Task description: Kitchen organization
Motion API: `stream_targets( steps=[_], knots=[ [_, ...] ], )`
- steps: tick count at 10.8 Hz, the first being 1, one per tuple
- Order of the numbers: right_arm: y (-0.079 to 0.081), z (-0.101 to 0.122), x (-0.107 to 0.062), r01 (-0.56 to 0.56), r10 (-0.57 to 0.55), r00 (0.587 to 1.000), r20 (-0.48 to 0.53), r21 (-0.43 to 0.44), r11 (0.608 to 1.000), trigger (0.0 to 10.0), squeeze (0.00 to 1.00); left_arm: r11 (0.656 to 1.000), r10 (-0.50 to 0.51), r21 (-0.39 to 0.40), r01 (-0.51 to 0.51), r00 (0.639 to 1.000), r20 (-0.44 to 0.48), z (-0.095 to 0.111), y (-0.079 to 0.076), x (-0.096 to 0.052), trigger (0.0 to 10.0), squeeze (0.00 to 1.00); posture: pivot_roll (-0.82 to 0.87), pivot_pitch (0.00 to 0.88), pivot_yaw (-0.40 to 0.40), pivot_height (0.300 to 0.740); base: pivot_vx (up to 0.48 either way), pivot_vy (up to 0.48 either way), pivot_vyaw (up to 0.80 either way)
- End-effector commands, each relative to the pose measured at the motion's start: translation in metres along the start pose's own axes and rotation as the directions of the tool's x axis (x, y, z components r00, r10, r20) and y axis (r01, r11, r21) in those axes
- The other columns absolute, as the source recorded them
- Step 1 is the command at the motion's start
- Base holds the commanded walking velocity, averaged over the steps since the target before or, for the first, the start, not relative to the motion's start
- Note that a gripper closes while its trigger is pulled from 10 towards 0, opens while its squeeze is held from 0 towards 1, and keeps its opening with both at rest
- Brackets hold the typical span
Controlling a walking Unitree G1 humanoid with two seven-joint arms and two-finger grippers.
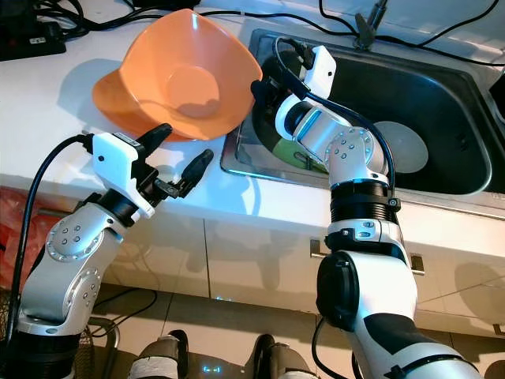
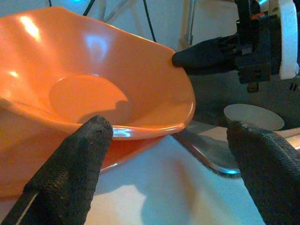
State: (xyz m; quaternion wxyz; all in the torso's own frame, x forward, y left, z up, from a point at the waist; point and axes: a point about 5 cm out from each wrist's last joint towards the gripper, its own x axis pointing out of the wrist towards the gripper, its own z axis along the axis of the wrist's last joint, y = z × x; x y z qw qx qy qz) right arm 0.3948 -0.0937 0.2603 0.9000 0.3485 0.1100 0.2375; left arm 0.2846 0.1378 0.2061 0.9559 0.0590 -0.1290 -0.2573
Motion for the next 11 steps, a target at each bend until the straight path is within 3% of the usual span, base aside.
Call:
stream_targets(
  steps=[1,4,5,6,11],
  knots=[
    [-0.005,0.000,-0.001,0.024,-0.024,1.000,0.002,0.011,1.000,0.0,0.00,1.000,-0.011,-0.007,0.011,1.000,-0.019,-0.003,-0.005,0.000,10.0,0.00,0.24,0.199,-0.155,0.740,0.000,0.000,0.00],
    [-0.003,-0.002,-0.001,0.012,-0.012,1.000,0.009,0.041,0.999,0.0,0.00,1.000,-0.021,-0.018,0.020,1.000,-0.019,-0.004,-0.007,0.001,10.0,0.00,0.25,0.196,-0.151,0.740,0.000,0.000,0.00],
    [-0.002,0.000,-0.001,0.011,-0.012,1.000,0.025,0.050,0.999,3.1,0.00,0.999,-0.029,-0.022,0.028,0.999,-0.019,-0.005,-0.009,0.001,10.0,0.00,0.25,0.196,-0.150,0.740,0.000,0.000,0.00],
    [-0.002,0.007,-0.001,0.014,-0.020,0.998,0.067,0.080,0.997,10.0,0.00,0.999,-0.031,-0.021,0.030,0.999,-0.021,-0.005,-0.008,0.001,10.0,0.00,0.25,0.192,-0.148,0.740,0.000,0.000,0.00],
    [-0.002,0.030,-0.006,-0.018,-0.025,0.981,0.193,0.215,0.976,10.0,0.00,0.999,-0.035,-0.027,0.035,0.999,-0.022,-0.006,-0.008,0.002,10.0,0.00,0.24,0.193,-0.146,0.740,0.000,0.000,0.00]
  ],
)
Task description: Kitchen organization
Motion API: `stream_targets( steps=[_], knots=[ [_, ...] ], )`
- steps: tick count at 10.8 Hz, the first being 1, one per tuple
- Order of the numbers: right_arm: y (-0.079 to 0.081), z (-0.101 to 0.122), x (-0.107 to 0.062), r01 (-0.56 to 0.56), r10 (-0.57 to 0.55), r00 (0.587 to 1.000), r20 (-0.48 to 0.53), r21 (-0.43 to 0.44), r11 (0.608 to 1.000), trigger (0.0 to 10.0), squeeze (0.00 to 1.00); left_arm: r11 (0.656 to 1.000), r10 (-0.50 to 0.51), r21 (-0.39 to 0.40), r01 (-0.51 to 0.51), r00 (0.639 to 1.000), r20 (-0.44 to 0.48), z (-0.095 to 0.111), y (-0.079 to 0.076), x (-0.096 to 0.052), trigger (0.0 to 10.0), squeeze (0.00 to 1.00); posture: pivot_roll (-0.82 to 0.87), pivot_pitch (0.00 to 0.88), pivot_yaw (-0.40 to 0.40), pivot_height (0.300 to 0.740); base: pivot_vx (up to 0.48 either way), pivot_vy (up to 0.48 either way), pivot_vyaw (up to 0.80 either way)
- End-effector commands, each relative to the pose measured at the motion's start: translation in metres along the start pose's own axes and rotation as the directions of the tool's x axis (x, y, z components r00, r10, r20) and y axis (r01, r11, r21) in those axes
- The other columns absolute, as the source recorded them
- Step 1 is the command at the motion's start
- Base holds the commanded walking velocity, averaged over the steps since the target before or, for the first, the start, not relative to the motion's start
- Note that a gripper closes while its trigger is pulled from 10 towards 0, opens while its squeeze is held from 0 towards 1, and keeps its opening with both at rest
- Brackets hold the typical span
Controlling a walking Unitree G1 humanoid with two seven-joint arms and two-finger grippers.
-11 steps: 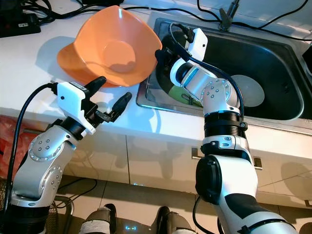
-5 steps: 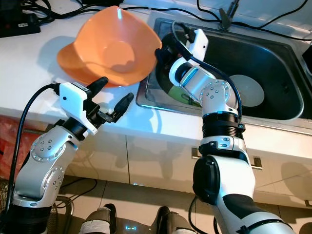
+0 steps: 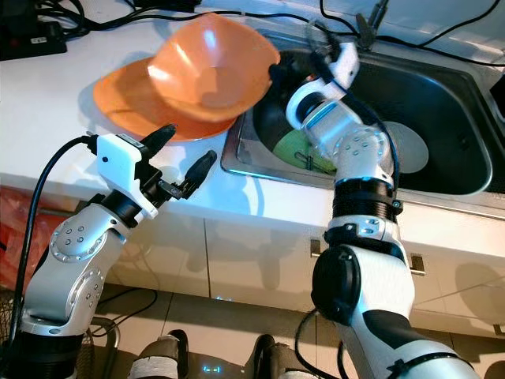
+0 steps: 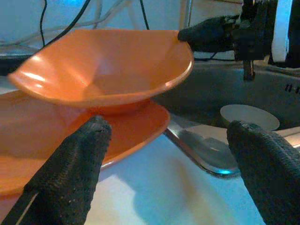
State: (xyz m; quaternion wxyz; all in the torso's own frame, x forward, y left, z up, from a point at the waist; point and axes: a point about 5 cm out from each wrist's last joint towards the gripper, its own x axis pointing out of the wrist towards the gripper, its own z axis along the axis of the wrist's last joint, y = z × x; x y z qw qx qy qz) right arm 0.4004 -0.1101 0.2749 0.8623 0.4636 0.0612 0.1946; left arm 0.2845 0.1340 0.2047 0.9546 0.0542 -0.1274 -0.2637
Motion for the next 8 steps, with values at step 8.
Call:
stream_targets(
  steps=[8],
  knots=[
    [0.003,-0.004,0.001,-0.001,0.001,1.000,-0.013,-0.007,1.000,10.0,0.00,1.000,-0.018,-0.013,0.017,0.999,-0.034,-0.006,-0.003,-0.001,10.0,0.00,0.25,0.199,-0.144,0.740,0.000,0.000,0.00]
  ],
)
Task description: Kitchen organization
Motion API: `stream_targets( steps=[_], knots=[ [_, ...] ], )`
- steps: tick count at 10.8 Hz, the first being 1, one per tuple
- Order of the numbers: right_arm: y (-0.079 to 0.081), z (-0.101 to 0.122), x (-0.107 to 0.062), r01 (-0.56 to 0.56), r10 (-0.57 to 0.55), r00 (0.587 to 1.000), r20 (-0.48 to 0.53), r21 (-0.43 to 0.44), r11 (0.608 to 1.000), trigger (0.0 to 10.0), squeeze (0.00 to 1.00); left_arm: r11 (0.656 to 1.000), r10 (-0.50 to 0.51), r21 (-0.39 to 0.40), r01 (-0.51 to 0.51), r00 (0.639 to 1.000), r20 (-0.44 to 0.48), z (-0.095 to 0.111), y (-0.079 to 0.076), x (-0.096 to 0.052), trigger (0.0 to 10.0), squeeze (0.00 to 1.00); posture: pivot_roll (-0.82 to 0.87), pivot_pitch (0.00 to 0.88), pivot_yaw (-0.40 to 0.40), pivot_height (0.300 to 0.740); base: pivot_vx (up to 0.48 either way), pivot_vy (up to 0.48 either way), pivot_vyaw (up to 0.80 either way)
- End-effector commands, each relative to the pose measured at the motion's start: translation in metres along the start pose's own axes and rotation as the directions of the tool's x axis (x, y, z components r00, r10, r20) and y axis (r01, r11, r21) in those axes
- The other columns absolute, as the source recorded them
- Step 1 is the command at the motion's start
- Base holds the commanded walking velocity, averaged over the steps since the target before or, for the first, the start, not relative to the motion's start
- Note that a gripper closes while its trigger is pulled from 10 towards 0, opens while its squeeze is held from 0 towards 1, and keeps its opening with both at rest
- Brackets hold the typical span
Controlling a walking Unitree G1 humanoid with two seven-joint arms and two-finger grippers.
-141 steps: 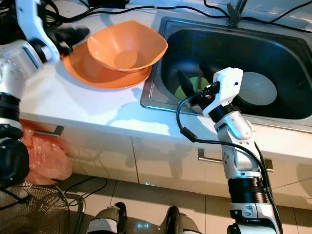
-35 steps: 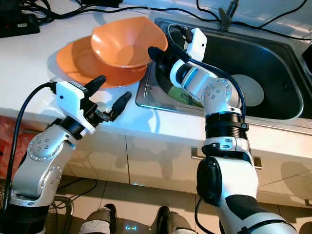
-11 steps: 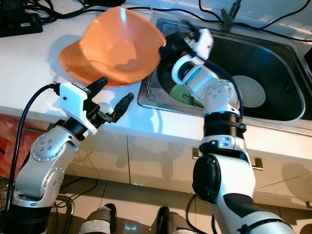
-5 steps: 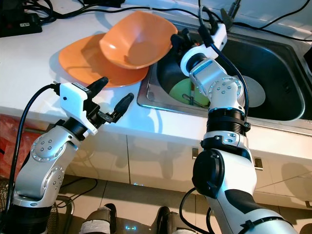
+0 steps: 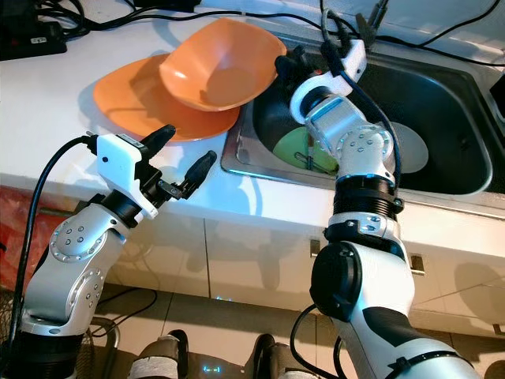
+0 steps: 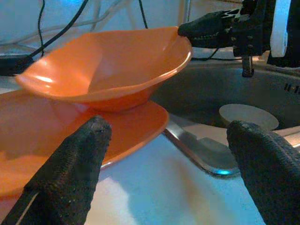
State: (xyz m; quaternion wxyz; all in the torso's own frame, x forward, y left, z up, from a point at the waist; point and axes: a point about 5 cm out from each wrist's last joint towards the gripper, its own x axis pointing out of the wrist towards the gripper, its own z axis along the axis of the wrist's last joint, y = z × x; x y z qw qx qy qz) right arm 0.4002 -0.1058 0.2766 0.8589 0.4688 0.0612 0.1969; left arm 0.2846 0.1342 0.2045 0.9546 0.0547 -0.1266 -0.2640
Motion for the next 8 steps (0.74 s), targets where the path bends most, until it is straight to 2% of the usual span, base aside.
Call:
stream_targets(
  steps=[1,4,5,7,8],
  knots=[
    [-0.001,-0.009,-0.001,-0.001,-0.002,0.999,-0.048,-0.050,0.999,10.0,0.00,1.000,-0.018,-0.013,0.018,0.999,-0.034,-0.007,-0.004,-0.001,10.0,0.00,0.25,0.199,-0.144,0.740,0.000,0.000,0.00],
    [-0.004,-0.023,-0.002,-0.014,0.001,0.993,-0.114,-0.115,0.993,10.0,0.00,1.000,-0.027,-0.015,0.026,0.999,-0.047,-0.009,-0.006,0.000,10.0,0.00,0.24,0.202,-0.144,0.740,0.000,0.000,0.00],
    [-0.009,-0.031,-0.003,0.004,-0.030,0.988,-0.150,-0.169,0.986,10.0,0.00,1.000,-0.028,-0.015,0.027,0.998,-0.047,-0.008,-0.006,-0.001,10.0,0.00,0.25,0.204,-0.146,0.740,0.000,0.000,0.00],
    [-0.009,-0.037,-0.004,-0.013,-0.019,0.984,-0.176,-0.182,0.983,10.0,0.00,1.000,-0.027,-0.014,0.026,0.998,-0.050,-0.009,-0.006,-0.001,10.0,0.00,0.25,0.204,-0.144,0.740,0.000,0.000,0.00],
    [-0.010,-0.037,-0.004,-0.011,-0.021,0.984,-0.175,-0.183,0.983,6.1,0.00,1.000,-0.026,-0.012,0.025,0.998,-0.051,-0.009,-0.005,-0.001,10.0,0.00,0.25,0.205,-0.144,0.740,0.000,0.000,0.00]
  ],
)
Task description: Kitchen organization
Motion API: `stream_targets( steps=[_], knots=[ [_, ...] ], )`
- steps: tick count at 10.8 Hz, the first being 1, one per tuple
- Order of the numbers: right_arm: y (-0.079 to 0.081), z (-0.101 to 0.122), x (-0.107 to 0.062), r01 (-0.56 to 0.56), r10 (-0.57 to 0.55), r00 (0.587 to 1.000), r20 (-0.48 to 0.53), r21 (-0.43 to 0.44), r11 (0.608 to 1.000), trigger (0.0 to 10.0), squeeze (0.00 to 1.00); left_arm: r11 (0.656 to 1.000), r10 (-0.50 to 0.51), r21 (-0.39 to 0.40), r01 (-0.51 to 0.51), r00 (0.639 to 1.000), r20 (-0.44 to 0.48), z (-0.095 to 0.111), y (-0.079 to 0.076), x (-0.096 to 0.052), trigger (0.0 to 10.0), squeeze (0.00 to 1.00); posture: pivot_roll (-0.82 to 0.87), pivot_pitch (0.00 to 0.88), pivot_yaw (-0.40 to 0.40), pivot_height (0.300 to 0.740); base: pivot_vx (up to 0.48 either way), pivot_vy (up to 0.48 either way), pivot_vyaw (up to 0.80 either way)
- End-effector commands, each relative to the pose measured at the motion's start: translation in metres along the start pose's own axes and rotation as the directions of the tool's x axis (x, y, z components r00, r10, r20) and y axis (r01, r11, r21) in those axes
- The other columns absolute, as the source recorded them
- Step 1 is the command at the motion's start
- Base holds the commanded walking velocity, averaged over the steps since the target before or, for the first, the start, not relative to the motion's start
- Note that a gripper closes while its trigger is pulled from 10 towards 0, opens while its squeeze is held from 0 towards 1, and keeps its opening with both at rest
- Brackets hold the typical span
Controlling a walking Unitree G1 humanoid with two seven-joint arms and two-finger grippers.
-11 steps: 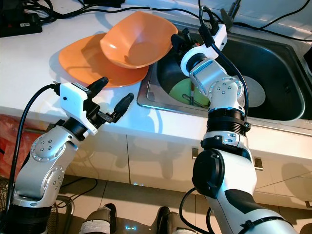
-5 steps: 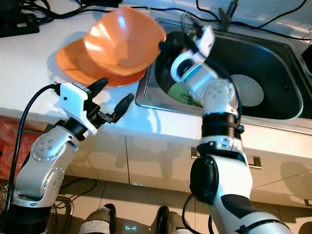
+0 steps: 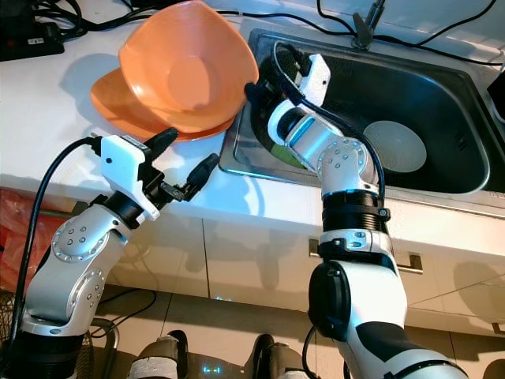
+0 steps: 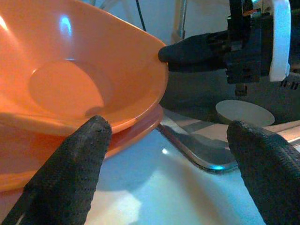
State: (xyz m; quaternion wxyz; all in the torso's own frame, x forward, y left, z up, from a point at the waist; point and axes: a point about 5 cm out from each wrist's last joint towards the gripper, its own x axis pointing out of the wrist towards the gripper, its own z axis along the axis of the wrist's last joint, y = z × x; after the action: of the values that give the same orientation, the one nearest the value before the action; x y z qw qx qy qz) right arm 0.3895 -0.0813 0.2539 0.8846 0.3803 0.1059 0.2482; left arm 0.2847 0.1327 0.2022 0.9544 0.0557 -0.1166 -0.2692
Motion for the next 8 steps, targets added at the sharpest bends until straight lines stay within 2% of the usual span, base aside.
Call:
stream_targets(
  steps=[1,2,3,4,5,8],
  knots=[
    [-0.0060,-0.0039,-0.0019,0.033,-0.033,0.999,-0.024,-0.026,0.999,7.5,0.00,1.000,-0.015,-0.007,0.014,0.999,-0.033,-0.0066,-0.0036,-0.0011,10.0,0.00,0.24,0.203,-0.143,0.740,0.000,0.000,0.00],
    [-0.0077,-0.0050,-0.0019,0.041,-0.042,0.999,-0.025,-0.043,0.998,10.0,0.00,1.000,-0.016,-0.008,0.016,0.999,-0.034,-0.0067,-0.0039,-0.0007,10.0,0.00,0.24,0.204,-0.143,0.740,0.000,0.000,0.00],
    [-0.0068,-0.0067,-0.0023,0.025,-0.027,0.999,-0.029,-0.046,0.999,10.0,0.92,1.000,-0.018,-0.008,0.018,0.999,-0.035,-0.0071,-0.0043,-0.0003,10.0,0.00,0.24,0.203,-0.142,0.740,0.000,0.000,0.00],
    [-0.0058,-0.0073,-0.0024,0.014,-0.016,0.999,-0.033,-0.046,0.999,10.0,1.00,1.000,-0.018,-0.008,0.018,0.999,-0.036,-0.0072,-0.0044,-0.0001,10.0,0.00,0.25,0.203,-0.142,0.740,0.000,0.000,0.00],
    [-0.0053,-0.0078,-0.0019,0.016,-0.018,0.999,-0.035,-0.059,0.998,10.0,0.00,1.000,-0.018,-0.008,0.018,0.999,-0.037,-0.0073,-0.0042,-0.0003,10.0,0.00,0.25,0.201,-0.142,0.740,0.000,0.000,0.00],
    [-0.0045,-0.0097,-0.0008,0.006,-0.009,0.999,-0.039,-0.059,0.998,10.0,0.00,1.000,-0.022,-0.008,0.021,0.999,-0.039,-0.0080,-0.0044,-0.0007,10.0,0.00,0.25,0.196,-0.141,0.740,0.000,0.000,0.00]
  ],
)
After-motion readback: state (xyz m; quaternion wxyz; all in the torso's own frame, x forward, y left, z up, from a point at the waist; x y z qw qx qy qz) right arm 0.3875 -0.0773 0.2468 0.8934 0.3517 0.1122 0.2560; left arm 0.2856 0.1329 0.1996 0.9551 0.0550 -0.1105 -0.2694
